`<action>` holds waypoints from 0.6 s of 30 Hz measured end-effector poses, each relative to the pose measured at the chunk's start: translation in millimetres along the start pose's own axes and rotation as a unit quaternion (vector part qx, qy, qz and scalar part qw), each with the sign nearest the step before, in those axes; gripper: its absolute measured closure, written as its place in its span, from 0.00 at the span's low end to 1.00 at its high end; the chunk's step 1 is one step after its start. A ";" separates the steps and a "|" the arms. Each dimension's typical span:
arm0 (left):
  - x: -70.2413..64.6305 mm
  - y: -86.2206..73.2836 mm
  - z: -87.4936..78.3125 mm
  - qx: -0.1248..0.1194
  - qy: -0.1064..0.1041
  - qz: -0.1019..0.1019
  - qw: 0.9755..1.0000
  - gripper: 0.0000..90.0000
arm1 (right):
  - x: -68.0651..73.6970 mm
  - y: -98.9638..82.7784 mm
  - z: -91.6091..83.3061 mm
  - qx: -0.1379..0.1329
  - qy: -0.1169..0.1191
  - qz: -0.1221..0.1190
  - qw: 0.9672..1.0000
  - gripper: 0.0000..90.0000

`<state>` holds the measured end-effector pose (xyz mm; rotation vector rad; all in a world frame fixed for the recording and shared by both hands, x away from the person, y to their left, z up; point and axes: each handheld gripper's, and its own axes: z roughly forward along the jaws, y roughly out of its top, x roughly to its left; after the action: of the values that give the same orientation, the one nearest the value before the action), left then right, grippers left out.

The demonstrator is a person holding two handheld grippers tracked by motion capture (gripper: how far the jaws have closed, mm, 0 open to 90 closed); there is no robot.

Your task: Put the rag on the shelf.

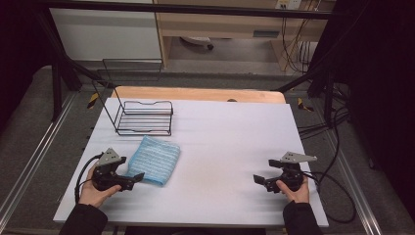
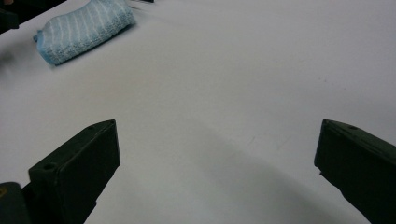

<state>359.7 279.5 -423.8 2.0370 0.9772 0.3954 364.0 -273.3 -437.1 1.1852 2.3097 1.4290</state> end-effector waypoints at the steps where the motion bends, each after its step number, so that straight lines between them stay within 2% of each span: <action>1: 0.0 0.5 0.1 0.001 0.001 0.000 1.000 0.05 | -0.2 0.0 -0.2 0.000 -0.001 -0.002 1.000 0.01; 9: -3.9 5.8 -0.3 0.003 0.007 0.002 1.000 0.05 | -0.1 0.2 -1.9 -0.004 0.001 -0.001 1.000 0.01; 15: -5.5 7.2 -1.2 -0.002 0.008 -0.005 1.000 0.06 | 0.1 -0.1 -1.3 -0.003 0.000 -0.005 1.000 0.01; 18: -7.8 8.3 -0.3 0.001 0.008 0.000 1.000 0.07 | 0.2 0.2 -0.9 -0.001 -0.001 -0.004 1.000 0.01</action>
<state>358.6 270.7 -416.6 2.0397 0.9869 0.4104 363.5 -273.8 -436.4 1.1751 2.3082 1.4262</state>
